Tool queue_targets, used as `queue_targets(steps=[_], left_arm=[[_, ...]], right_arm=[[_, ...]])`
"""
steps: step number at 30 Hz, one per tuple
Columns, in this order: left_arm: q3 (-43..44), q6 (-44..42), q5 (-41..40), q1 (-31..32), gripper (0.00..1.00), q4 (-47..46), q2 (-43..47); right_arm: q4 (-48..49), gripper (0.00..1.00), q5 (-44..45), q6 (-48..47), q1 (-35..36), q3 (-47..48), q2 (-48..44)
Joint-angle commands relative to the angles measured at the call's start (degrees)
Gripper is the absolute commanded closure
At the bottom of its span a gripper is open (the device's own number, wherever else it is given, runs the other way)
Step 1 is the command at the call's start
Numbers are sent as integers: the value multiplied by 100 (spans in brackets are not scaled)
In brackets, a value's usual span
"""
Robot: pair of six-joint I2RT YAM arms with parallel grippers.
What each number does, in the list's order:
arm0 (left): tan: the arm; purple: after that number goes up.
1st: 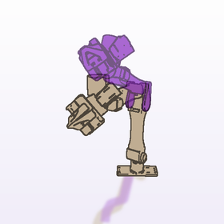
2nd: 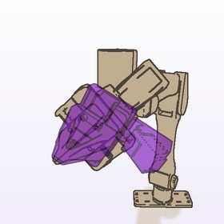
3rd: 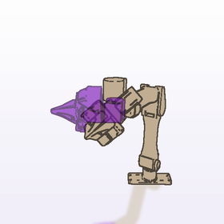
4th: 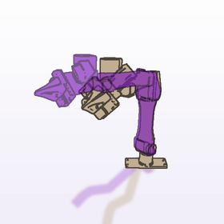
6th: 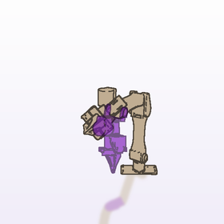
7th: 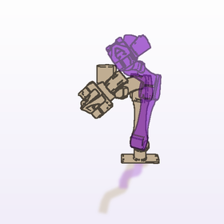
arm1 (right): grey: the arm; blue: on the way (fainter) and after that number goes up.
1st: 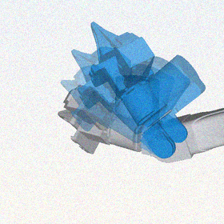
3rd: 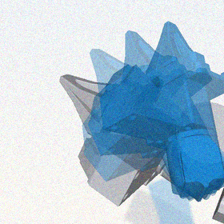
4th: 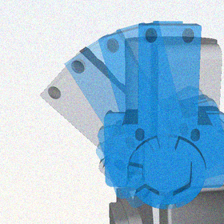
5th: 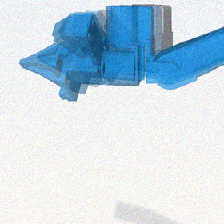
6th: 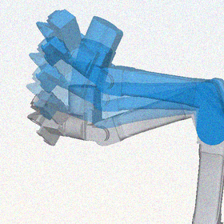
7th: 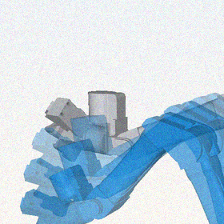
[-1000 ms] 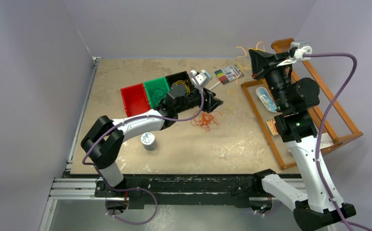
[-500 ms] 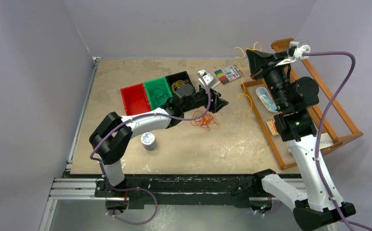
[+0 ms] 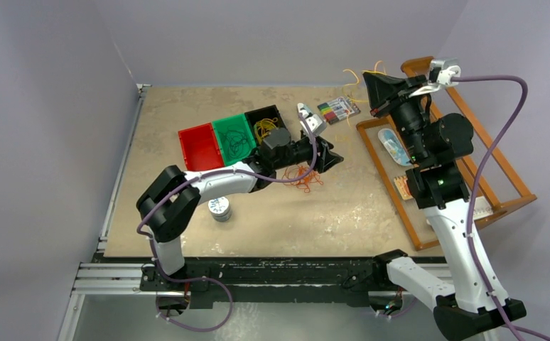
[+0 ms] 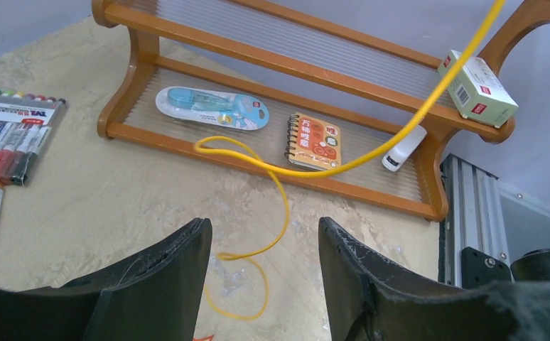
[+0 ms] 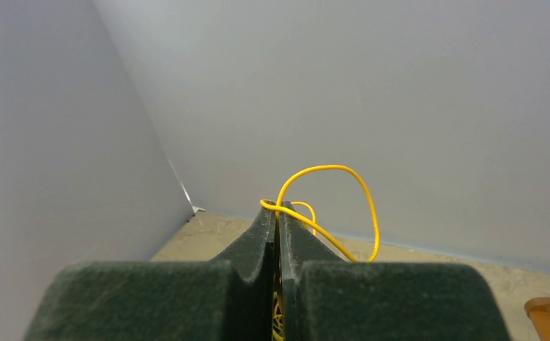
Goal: Untangle the cables
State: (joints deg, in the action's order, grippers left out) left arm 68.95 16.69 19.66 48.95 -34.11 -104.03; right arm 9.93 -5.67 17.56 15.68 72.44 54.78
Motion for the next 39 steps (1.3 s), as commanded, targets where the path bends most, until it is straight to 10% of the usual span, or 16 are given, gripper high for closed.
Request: queue_targets(steps=[1,39], left_arm=[[213,-298,-52,69,44,-158,-33],[822,-662,31,128,50,-154,-605]], right_arm=[[420,100,-117,177,-13,367,3],[483,100,-701,692,-13,564,247]])
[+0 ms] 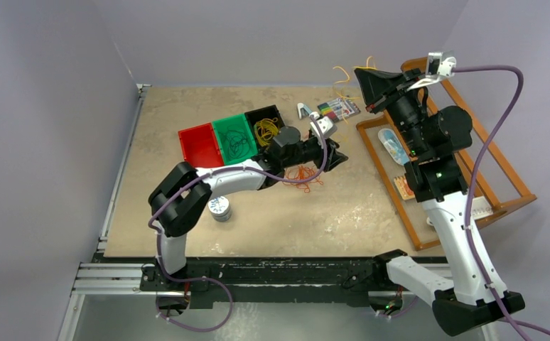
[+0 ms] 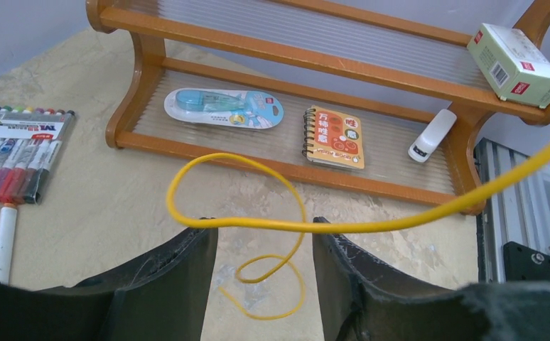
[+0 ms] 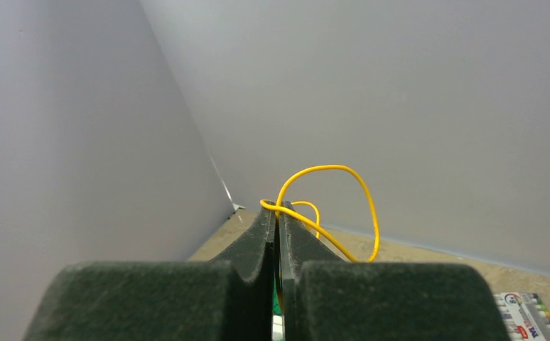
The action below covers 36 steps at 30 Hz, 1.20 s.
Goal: Untangle the cables
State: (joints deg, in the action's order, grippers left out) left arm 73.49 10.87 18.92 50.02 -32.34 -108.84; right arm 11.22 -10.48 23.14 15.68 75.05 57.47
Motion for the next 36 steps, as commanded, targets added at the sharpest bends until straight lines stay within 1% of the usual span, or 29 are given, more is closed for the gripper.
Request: queue_targets(steps=[1,4,5,9,11,13,16,18,21,23,26,29,32,36], left_arm=[[427,-66,130,20,55,-320,-185],[589,2,246,18,68,-316,-328],[628,27,286,17,69,-314,-356],[684,106,364,21,67,-375,-410],[682,115,369,23,68,-379,-412],[694,117,376,24,75,-348,-410],[688,145,386,17,92,-291,-378],[656,162,365,17,100,-169,-313],[446,200,171,-24,100,-66,-84],[173,378,71,-143,100,-218,141],[-312,884,0,-493,100,-705,507],[-585,1310,51,-958,100,-969,783],[-582,1298,-42,-1351,100,-771,954],[-402,1119,-291,-1748,100,-375,996]], right_arm=[[350,100,-238,150,-13,308,-25],[345,100,-278,180,-13,309,-10],[345,100,-287,190,-13,310,-13],[345,100,-297,211,-13,295,2],[353,100,-305,217,-15,292,12],[362,100,-305,222,-13,283,10],[363,100,-277,222,-13,265,23],[342,100,-246,218,-13,220,18],[327,100,-225,200,-13,74,-76],[303,100,-46,94,-13,-53,-159],[259,100,168,-11,-13,-229,-216],[297,100,178,-22,-13,-371,-183],[355,100,121,-56,-13,-408,4],[365,100,-443,-118,-13,-315,475]])
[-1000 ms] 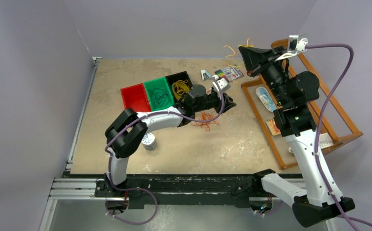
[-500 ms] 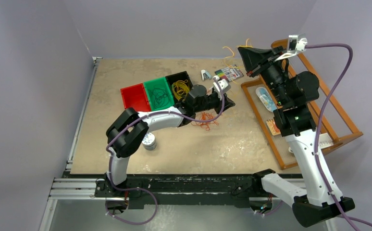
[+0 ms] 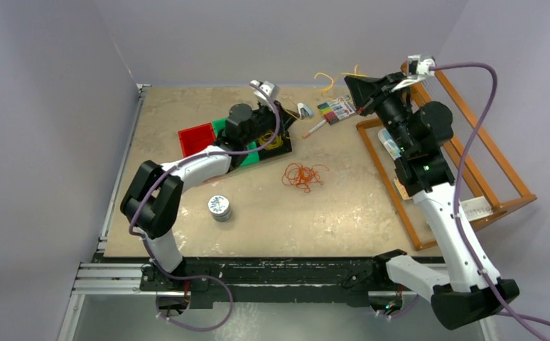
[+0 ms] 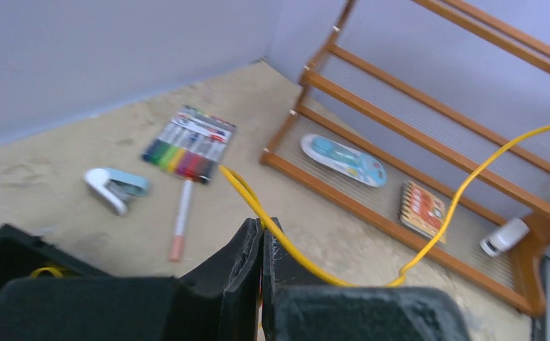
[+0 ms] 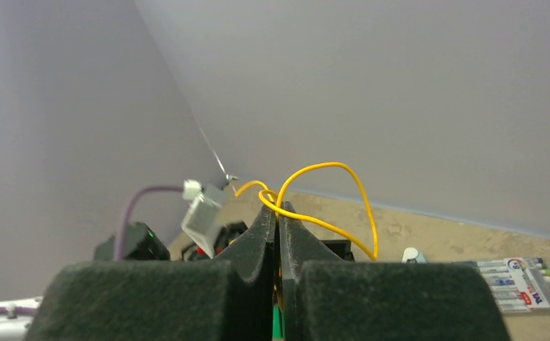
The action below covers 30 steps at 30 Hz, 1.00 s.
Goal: Untangle the cables
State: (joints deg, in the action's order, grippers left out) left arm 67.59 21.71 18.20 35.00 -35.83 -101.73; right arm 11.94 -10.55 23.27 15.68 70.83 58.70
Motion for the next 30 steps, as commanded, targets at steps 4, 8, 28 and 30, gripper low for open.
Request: queue_targets(steps=[4,8,28,30], left_arm=[[367,-188,-417,-540,100,339,148],[569,-253,-421,-766,100,481,-140],[1549,-659,-731,-1154,98,929,-1588],[1502,-675,-827,-1154,95,979,-1595]], right_arm=[[308,100,-891,-187,-13,230,956],[464,100,-1119,-191,-6,280,1421],[953,100,-1520,-154,250,1090,3344],[994,100,-1436,-169,251,1144,3453]])
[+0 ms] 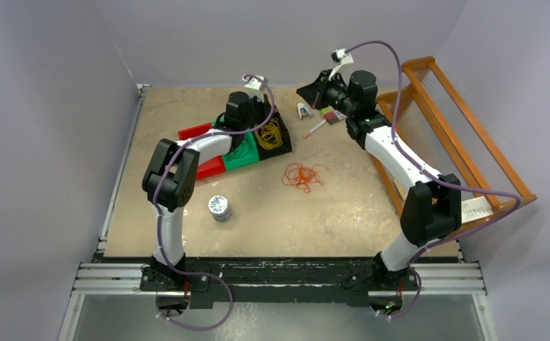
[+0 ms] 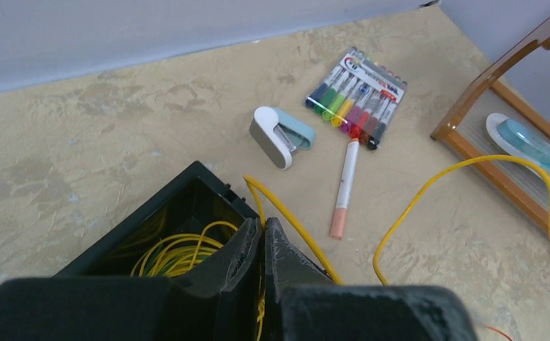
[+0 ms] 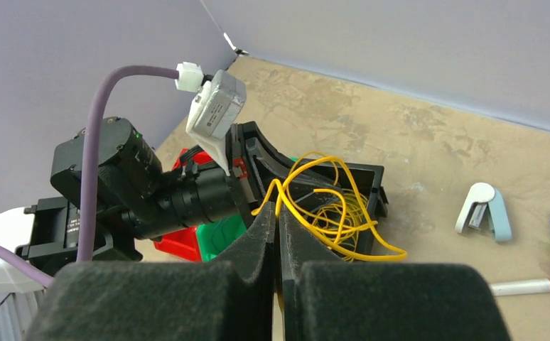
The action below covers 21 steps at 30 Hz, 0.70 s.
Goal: Untangle the cables
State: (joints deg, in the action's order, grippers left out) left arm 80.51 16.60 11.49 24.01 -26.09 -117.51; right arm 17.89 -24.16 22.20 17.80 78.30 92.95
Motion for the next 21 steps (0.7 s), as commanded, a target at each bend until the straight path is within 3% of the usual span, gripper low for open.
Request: queue_targets(steps=[1,5,11,18,21], left_arm=[[169,-166,-219,-49,94,43,-3],[-162,-184,-497,-48,89,43,173],[-509,-94,-637,-53,74,64,432],[-1245,406,-720,-54,64,-210,1141],[-1623,683,-748,-50,49,-447,1486]], right_arm=[[419,100,-26,-66,39,429,90],[462,100,6,-66,39,694,428],[451,100,-129,-33,44,1152,896],[456,100,-303,51,69,1614,1287],[445,100,-374,89,123,1777,1482]])
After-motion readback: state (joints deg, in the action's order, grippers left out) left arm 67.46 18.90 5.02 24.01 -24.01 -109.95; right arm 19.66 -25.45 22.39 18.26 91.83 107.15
